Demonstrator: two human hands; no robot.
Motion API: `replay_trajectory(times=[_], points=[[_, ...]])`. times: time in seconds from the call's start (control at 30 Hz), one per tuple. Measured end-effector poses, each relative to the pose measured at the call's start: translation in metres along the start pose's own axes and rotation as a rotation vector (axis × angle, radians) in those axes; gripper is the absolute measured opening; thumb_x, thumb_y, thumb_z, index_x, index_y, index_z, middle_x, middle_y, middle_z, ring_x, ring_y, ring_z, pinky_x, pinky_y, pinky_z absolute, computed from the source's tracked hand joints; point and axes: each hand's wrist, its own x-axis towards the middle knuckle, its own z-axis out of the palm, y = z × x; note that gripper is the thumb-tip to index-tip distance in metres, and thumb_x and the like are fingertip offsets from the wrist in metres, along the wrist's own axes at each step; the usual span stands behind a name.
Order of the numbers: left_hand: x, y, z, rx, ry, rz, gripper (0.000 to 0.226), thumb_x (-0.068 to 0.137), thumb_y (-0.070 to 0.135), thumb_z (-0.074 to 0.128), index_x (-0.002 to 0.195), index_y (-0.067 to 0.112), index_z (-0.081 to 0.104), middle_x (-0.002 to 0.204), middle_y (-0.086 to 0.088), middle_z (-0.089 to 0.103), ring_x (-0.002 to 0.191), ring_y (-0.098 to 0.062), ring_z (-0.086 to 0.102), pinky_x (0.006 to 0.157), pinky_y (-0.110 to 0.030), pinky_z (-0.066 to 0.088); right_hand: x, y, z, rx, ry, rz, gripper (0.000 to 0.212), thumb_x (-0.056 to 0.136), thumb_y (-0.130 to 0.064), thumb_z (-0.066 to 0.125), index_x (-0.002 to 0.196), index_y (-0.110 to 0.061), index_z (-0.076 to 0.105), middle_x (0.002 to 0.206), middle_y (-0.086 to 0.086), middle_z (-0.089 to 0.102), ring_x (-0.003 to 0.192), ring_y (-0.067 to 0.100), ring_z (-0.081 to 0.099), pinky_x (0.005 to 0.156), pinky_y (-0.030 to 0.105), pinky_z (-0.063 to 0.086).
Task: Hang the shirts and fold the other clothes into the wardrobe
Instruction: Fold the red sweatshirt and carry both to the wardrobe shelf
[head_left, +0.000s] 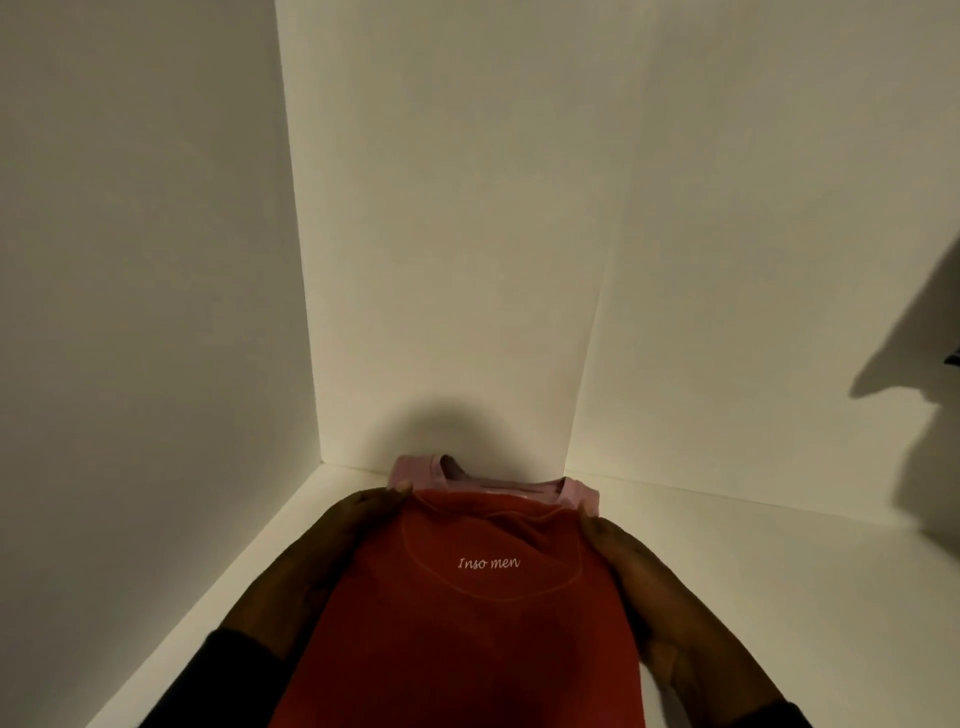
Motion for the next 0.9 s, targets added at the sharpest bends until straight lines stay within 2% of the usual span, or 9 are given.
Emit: replay_trajectory(times=[0.07, 0.13, 0.23, 0.33, 0.5, 0.63, 0.77, 0.83, 0.9], points=[[0.006, -0.003, -0.005, 0.025, 0.056, 0.002, 0.113, 0.032, 0.067, 0.093, 0.124, 0.008, 0.063, 0.11, -0.014, 0.074, 0.093, -0.026, 0.075, 0.078, -0.037, 0.061, 0.007, -0.004, 0.003, -0.001, 0.03, 0.006, 0.051, 0.089, -0.054, 0.063, 0.121, -0.015, 0.067, 0.11, 0.01, 0.075, 0.105, 0.029, 0.07, 0.099, 0.046, 0.052], [0.002, -0.005, -0.005, 0.062, 0.097, 0.026, 0.104, 0.047, 0.065, 0.085, 0.135, 0.02, 0.054, 0.124, -0.012, 0.066, 0.101, -0.026, 0.071, 0.078, -0.037, 0.06, 0.009, -0.006, 0.003, -0.007, 0.04, 0.0, 0.036, 0.095, -0.042, 0.059, 0.116, -0.014, 0.068, 0.103, 0.011, 0.076, 0.096, 0.028, 0.073, 0.085, 0.039, 0.056], [-0.002, -0.004, 0.001, 0.149, 0.149, 0.027, 0.1, 0.052, 0.066, 0.08, 0.139, 0.029, 0.048, 0.123, -0.005, 0.062, 0.095, -0.018, 0.068, 0.062, -0.022, 0.054, 0.009, -0.004, -0.005, -0.055, 0.02, 0.034, 0.036, 0.095, -0.037, 0.059, 0.118, -0.01, 0.067, 0.103, 0.012, 0.076, 0.097, 0.028, 0.073, 0.087, 0.039, 0.055], [-0.005, -0.001, 0.004, 0.352, 0.183, 0.073, 0.088, 0.07, 0.075, 0.07, 0.139, 0.026, 0.046, 0.133, -0.003, 0.056, 0.101, -0.014, 0.06, 0.067, -0.02, 0.048, 0.005, -0.01, -0.008, -0.219, 0.041, 0.048, 0.046, 0.093, -0.046, 0.059, 0.114, -0.006, 0.065, 0.097, 0.011, 0.075, 0.085, 0.022, 0.071, 0.073, 0.03, 0.053], [-0.011, -0.002, 0.003, 0.514, 0.202, 0.0, 0.071, 0.075, 0.074, 0.059, 0.121, 0.021, 0.054, 0.109, 0.002, 0.065, 0.1, -0.019, 0.066, 0.072, -0.028, 0.055, -0.003, -0.022, -0.011, -0.502, -0.045, 0.1, 0.055, 0.085, -0.061, 0.058, 0.116, -0.015, 0.06, 0.099, 0.005, 0.074, 0.08, 0.018, 0.073, 0.06, 0.023, 0.054], [-0.014, -0.002, -0.01, 0.414, -0.016, -0.205, 0.098, 0.053, 0.084, 0.073, 0.128, 0.022, 0.056, 0.119, -0.005, 0.071, 0.106, -0.026, 0.07, 0.094, -0.045, 0.057, -0.008, -0.026, -0.016, -0.463, -0.201, 0.204, 0.051, 0.085, -0.054, 0.064, 0.113, -0.012, 0.069, 0.099, 0.007, 0.077, 0.086, 0.019, 0.073, 0.071, 0.03, 0.056], [-0.029, 0.011, -0.015, 0.573, -0.06, -0.22, 0.107, 0.039, 0.093, 0.06, 0.12, 0.024, 0.052, 0.115, 0.0, 0.068, 0.098, -0.017, 0.07, 0.071, -0.028, 0.06, -0.016, -0.041, -0.014, -0.662, -0.173, 0.171, 0.059, 0.078, -0.065, 0.061, 0.111, -0.016, 0.065, 0.098, 0.003, 0.075, 0.083, 0.018, 0.074, 0.066, 0.027, 0.058], [-0.035, 0.015, -0.021, 0.649, -0.023, -0.151, 0.101, 0.049, 0.094, 0.056, 0.117, 0.019, 0.051, 0.109, -0.003, 0.067, 0.09, -0.017, 0.071, 0.069, -0.028, 0.061, -0.019, -0.048, -0.015, -0.808, -0.112, 0.119, 0.054, 0.084, -0.064, 0.058, 0.106, -0.015, 0.061, 0.094, 0.004, 0.074, 0.076, 0.014, 0.073, 0.065, 0.025, 0.058], [-0.04, 0.018, -0.028, 0.582, -0.034, -0.135, 0.113, 0.033, 0.092, 0.068, 0.114, 0.013, 0.058, 0.102, -0.009, 0.072, 0.083, -0.022, 0.074, 0.067, -0.031, 0.061, -0.024, -0.054, -0.017, -0.847, -0.078, 0.08, 0.051, 0.087, -0.059, 0.059, 0.102, -0.011, 0.06, 0.086, 0.005, 0.075, 0.067, 0.012, 0.071, 0.06, 0.022, 0.055]])
